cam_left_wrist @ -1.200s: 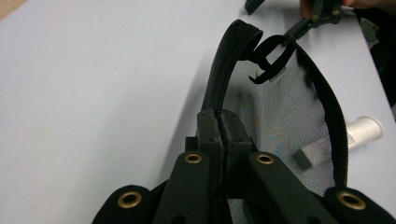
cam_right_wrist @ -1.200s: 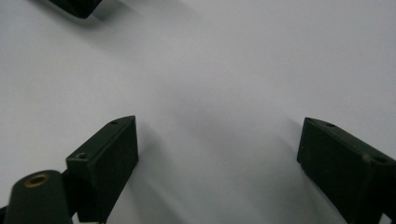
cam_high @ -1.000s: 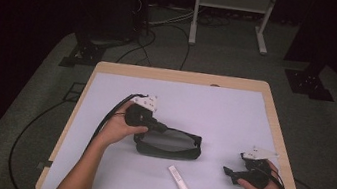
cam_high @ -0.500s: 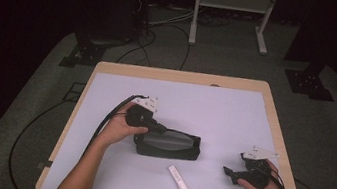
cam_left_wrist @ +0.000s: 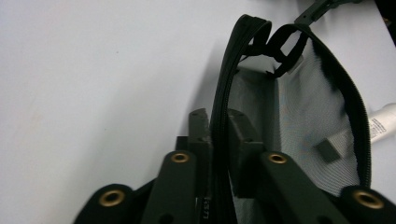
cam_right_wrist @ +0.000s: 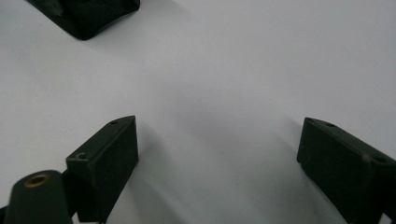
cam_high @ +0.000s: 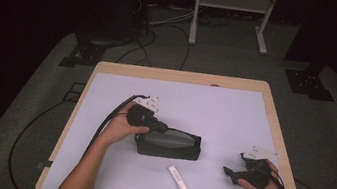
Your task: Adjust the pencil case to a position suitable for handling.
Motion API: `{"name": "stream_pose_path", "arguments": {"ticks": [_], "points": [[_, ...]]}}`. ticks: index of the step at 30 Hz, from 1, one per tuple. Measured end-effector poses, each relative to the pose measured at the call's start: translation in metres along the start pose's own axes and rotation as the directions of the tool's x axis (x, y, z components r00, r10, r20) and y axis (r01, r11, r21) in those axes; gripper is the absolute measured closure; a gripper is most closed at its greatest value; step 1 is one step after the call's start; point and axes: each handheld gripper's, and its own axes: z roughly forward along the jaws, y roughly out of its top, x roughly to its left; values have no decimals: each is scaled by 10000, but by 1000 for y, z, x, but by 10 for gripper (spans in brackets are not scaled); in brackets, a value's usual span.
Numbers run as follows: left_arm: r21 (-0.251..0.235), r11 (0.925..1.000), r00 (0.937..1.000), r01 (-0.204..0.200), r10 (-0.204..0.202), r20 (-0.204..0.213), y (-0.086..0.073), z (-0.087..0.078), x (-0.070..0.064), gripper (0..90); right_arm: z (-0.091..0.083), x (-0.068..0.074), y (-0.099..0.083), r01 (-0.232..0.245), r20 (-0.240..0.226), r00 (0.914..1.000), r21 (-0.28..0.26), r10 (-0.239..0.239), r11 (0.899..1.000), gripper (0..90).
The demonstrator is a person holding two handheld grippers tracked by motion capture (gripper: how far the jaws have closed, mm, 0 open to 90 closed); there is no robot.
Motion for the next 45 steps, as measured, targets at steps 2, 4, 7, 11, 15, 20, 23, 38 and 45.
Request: {"name": "stream_pose_path", "arguments": {"ticks": [2, 4, 7, 11, 15, 20, 23, 38, 45], "points": [[0, 9999, 9997, 158, -158, -208, 0, -2, -1, 737, 0, 0, 0, -5, 4, 10000, 0, 5, 10000, 116], [14, 9993, 9986, 374, -373, -378, -1, -4, -2, 665, 0, 0, 0, -18, -3, 10000, -4, 18, 10000, 116], [-184, 9978, 9958, 643, -653, -641, 0, -8, -4, 588, 0, 0, 0, -9, -14, 10000, 3, 9, 10000, 116], [-208, 9959, 9907, 881, -897, -1023, 0, -12, -7, 483, 0, 0, 0, -26, -19, 10000, -2, 26, 10000, 116], [-339, 9899, 9783, 1376, -1412, -1516, -2, -22, -13, 406, 0, 0, 0, -30, -15, 10000, -9, 30, 10000, 117], [-667, 9820, 9619, 1767, -1867, -1999, -8, -33, -19, 307, 0, 0, 0, -1, -23, 10000, -1, 1, 10000, 117], [-837, 9759, 9495, 2014, -2155, -2282, -12, -41, -23, 251, 0, 0, 0, 5, -15, 10000, 2, -5, 10000, 117], [-1117, 9547, 8979, 2759, -2974, -3246, -38, -66, -48, 128, 0, 0, 0, 8, -13, 10000, -9, -8, 10000, 116], [-1250, 9478, 8743, 2932, -3187, -3661, -51, -75, -64, 109, 0, 0, 0, 1, -11, 10000, 1, -1, 10000, 116]]}}
